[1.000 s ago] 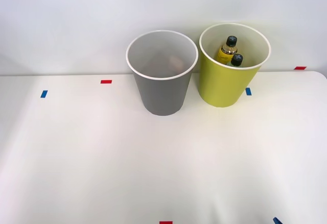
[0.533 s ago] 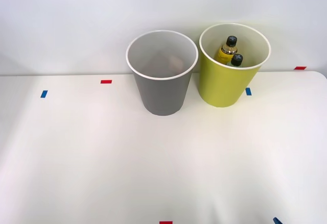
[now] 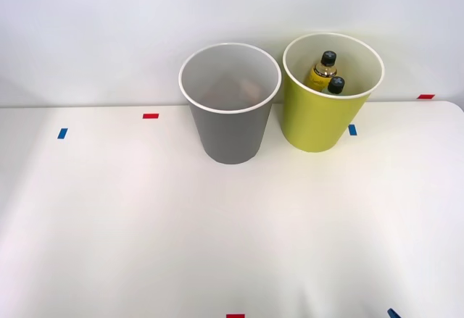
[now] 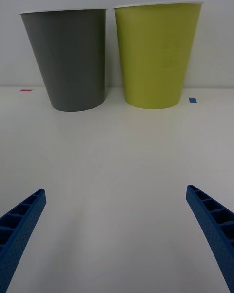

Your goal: Put cans in the gray bin, plastic bottles in the light green bin

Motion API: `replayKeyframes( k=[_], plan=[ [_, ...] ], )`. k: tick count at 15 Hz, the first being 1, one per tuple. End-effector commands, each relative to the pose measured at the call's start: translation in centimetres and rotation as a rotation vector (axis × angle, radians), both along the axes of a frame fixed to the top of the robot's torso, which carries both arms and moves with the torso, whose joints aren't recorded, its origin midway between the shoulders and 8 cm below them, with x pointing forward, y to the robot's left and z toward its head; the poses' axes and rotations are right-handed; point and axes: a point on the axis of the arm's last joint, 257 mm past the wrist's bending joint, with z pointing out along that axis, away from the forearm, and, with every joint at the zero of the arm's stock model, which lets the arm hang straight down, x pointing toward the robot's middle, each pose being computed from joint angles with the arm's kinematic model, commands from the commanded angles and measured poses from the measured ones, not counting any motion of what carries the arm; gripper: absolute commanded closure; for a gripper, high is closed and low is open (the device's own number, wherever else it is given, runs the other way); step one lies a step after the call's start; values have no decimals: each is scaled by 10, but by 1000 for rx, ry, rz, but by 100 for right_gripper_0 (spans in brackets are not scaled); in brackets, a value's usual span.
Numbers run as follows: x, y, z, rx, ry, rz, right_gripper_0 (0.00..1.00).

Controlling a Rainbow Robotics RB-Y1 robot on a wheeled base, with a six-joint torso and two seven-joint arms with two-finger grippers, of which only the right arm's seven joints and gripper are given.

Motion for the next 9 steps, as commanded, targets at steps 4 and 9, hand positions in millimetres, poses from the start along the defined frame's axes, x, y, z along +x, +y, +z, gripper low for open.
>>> replayKeyframes(
  k=[4, 9],
  plan=[
    [0, 0, 0, 0, 0, 0, 0],
    [0, 0, 0, 0, 0, 0, 0]
  ],
)
